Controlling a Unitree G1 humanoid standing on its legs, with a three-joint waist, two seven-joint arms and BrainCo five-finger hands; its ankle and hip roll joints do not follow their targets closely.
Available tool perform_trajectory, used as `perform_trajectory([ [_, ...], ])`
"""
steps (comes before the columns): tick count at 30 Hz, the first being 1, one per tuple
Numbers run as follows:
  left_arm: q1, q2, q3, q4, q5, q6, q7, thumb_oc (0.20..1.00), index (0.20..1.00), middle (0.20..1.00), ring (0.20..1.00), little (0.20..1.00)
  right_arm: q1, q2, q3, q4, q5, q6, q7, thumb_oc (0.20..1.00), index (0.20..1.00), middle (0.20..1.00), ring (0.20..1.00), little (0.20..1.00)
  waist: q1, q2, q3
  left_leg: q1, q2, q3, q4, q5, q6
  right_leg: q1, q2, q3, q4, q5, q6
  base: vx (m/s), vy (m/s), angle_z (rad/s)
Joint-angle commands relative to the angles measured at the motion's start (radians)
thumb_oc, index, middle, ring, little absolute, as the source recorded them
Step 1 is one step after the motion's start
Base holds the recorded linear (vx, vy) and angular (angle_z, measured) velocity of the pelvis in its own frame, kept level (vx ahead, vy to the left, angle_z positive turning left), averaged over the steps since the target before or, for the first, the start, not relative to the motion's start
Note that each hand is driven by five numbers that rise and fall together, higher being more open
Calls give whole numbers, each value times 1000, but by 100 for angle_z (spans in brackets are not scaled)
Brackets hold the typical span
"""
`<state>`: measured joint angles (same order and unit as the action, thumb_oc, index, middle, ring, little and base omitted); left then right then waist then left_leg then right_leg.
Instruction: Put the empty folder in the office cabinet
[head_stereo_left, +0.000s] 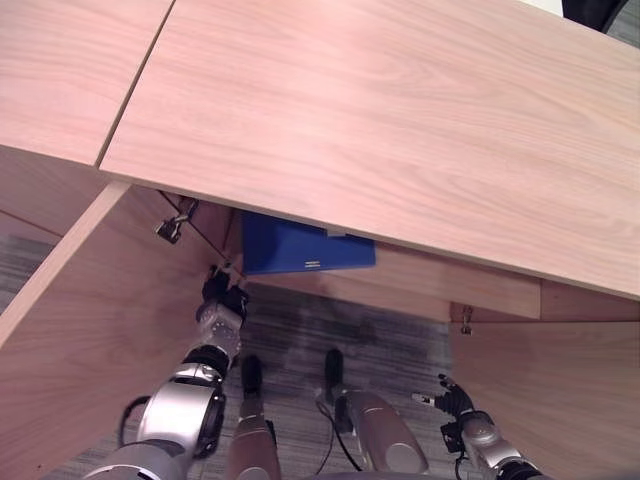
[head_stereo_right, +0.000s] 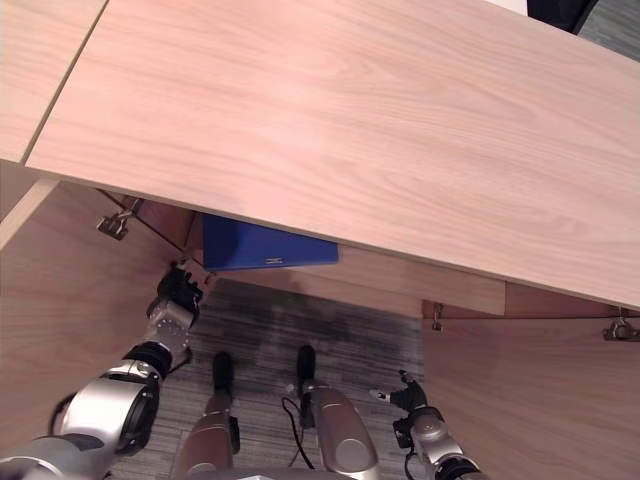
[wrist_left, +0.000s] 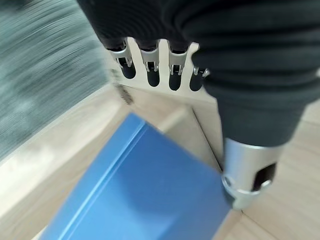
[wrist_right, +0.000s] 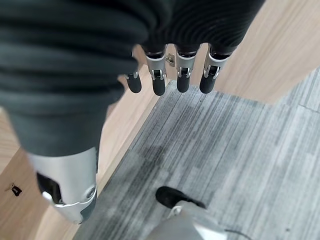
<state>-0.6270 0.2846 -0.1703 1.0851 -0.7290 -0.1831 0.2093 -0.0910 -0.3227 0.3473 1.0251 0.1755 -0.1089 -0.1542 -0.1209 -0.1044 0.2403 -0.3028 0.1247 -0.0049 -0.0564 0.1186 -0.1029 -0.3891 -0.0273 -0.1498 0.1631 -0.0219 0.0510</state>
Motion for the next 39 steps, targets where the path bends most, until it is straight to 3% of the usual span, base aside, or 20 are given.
perform_trajectory([
  [1, -71, 47, -153, -180, 441, -12, 42, 200, 200, 200, 200, 200, -8, -51, -23, -32, -3, -47, -16, 1000, 1000, 1000, 1000, 1000, 18, -19, 45, 12, -9, 2, 28, -40, -16, -4, -87, -13, -60, 84, 124, 0, 0, 0],
  [4, -13, 64, -256, -306, 638, 12, 36, 200, 200, 200, 200, 200, -6, -58, -46, -32, -7, -48, -15, 1000, 1000, 1000, 1000, 1000, 29, -6, 56, -4, -12, -3, 35, -35, -15, -11, -94, -19, -59, 86, 125, -4, 7, 1],
  [10, 37, 56, -341, -383, 804, 24, 16, 200, 200, 200, 200, 200, -17, -63, -66, -9, -22, -45, -19, 1000, 1000, 1000, 1000, 1000, 39, 7, 61, -17, -13, -8, 35, -34, -12, -23, -96, -18, -56, 82, 124, 0, 1, 1],
  [27, 85, 46, -334, -387, 833, 36, 17, 200, 200, 200, 200, 200, -27, -62, -87, 28, -32, -37, -33, 1000, 1000, 1000, 1000, 1000, 50, 24, 59, -26, -19, -6, 35, -35, -10, -34, -100, -25, -50, 78, 121, 0, 0, 0],
  [34, 26, 74, -412, -418, 996, 40, 37, 200, 200, 200, 200, 200, -31, -63, -82, 37, -33, -48, -36, 1000, 1000, 1000, 1000, 1000, 48, 27, 59, -27, -18, -6, 34, -37, -10, -39, -103, -25, -45, 73, 123, 0, 0, 0],
  [39, -51, 45, -466, -427, 1020, 37, 39, 200, 200, 200, 200, 200, -36, -65, -64, 44, -37, -50, -36, 1000, 1000, 1000, 1000, 1000, 40, 21, 60, -29, -17, -6, 38, -41, -9, -44, -103, -26, -39, 71, 122, -1, -1, 1],
])
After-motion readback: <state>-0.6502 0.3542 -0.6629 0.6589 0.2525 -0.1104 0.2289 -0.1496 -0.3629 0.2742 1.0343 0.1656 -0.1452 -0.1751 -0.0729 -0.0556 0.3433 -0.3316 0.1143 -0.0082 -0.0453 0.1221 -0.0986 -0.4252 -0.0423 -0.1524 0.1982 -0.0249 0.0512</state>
